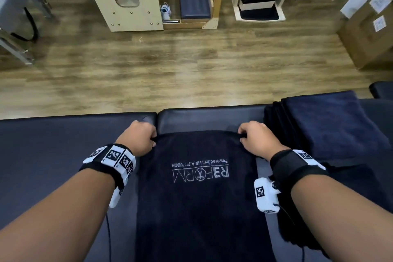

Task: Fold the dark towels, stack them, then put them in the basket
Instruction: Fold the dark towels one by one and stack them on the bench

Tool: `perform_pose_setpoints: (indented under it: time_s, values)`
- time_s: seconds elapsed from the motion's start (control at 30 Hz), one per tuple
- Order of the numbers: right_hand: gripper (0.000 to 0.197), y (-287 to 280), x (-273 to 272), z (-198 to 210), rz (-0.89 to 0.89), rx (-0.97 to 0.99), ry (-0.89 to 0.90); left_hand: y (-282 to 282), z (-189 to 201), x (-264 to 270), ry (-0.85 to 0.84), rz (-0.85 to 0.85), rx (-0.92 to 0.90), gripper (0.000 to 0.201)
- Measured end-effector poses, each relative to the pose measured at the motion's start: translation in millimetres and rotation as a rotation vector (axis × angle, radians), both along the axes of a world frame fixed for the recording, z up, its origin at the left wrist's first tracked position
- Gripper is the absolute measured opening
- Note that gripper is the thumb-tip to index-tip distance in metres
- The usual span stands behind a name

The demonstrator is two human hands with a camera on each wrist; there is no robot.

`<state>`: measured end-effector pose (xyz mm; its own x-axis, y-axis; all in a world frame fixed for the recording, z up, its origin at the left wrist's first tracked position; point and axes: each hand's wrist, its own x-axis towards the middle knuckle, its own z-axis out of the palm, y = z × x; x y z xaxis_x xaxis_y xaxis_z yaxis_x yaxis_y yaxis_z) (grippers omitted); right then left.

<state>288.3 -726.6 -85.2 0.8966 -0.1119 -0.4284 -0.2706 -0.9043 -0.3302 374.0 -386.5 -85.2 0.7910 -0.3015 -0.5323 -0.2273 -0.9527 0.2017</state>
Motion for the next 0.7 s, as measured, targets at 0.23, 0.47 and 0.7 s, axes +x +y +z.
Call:
perform_pose_setpoints:
  time_s: [0.23, 0.47, 0.7]
  values:
    - [0.016, -3, 1, 46, -0.180, 0.077, -0.089, 19, 61, 0, -0.058, 0.154, -0.215, 0.014]
    - [0.013, 12, -6, 162, -0.297, 0.073, -0.541, 33, 179, -5, -0.563, 0.133, -0.520, 0.010]
    - [0.011, 34, -96, 209, -0.328, 0.049, -0.729, 61, 222, -76, -0.641, 0.091, -0.666, 0.010]
